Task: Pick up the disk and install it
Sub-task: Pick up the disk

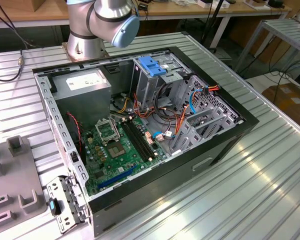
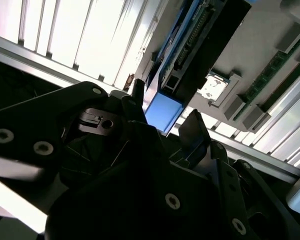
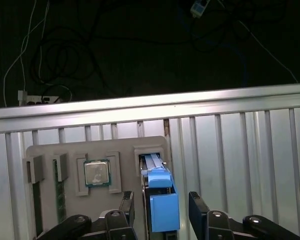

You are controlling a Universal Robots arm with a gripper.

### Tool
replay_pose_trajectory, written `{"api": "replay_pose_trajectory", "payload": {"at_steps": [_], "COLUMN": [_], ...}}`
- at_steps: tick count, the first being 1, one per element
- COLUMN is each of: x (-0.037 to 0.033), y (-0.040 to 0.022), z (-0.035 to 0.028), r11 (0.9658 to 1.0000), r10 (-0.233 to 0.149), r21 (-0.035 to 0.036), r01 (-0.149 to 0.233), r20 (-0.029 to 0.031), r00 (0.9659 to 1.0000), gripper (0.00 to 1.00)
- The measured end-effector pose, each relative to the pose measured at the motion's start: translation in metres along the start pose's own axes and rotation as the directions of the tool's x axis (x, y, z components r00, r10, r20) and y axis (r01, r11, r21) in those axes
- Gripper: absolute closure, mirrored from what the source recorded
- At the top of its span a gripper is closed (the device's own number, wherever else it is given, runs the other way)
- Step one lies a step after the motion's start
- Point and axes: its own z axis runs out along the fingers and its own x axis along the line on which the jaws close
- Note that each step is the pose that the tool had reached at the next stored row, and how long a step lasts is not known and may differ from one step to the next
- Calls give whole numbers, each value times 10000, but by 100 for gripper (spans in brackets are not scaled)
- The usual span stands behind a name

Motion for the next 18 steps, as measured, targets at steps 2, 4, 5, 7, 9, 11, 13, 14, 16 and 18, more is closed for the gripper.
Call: {"api": "replay_pose_trajectory", "payload": {"at_steps": [2,4,5,7,9,11,13,14,16,18], "x": [-9,-20,-19,-19,-18,-18,-18,-18,-18,-18], "y": [0,1,0,2,17,17,18,18,18,18], "z": [40,90,125,167,195,195,195,196,196,196], "r11": [10000,10000,10000,10000,10000,10000,10000,10000,10000,10000], "r10": [-24,-27,-30,-32,-37,-38,-37,-37,-37,-38], "r21": [-3,-5,-4,-4,31,37,38,39,39,38], "r01": [24,27,30,32,37,38,37,37,38,38], "r20": [-48,-50,-49,-49,-47,-46,-51,-51,-51,-52], "r00": [10000,10000,10000,10000,10000,10000,10000,10000,10000,10000], "gripper": [44,44,44,44,44,44,44,44,46,53]}}
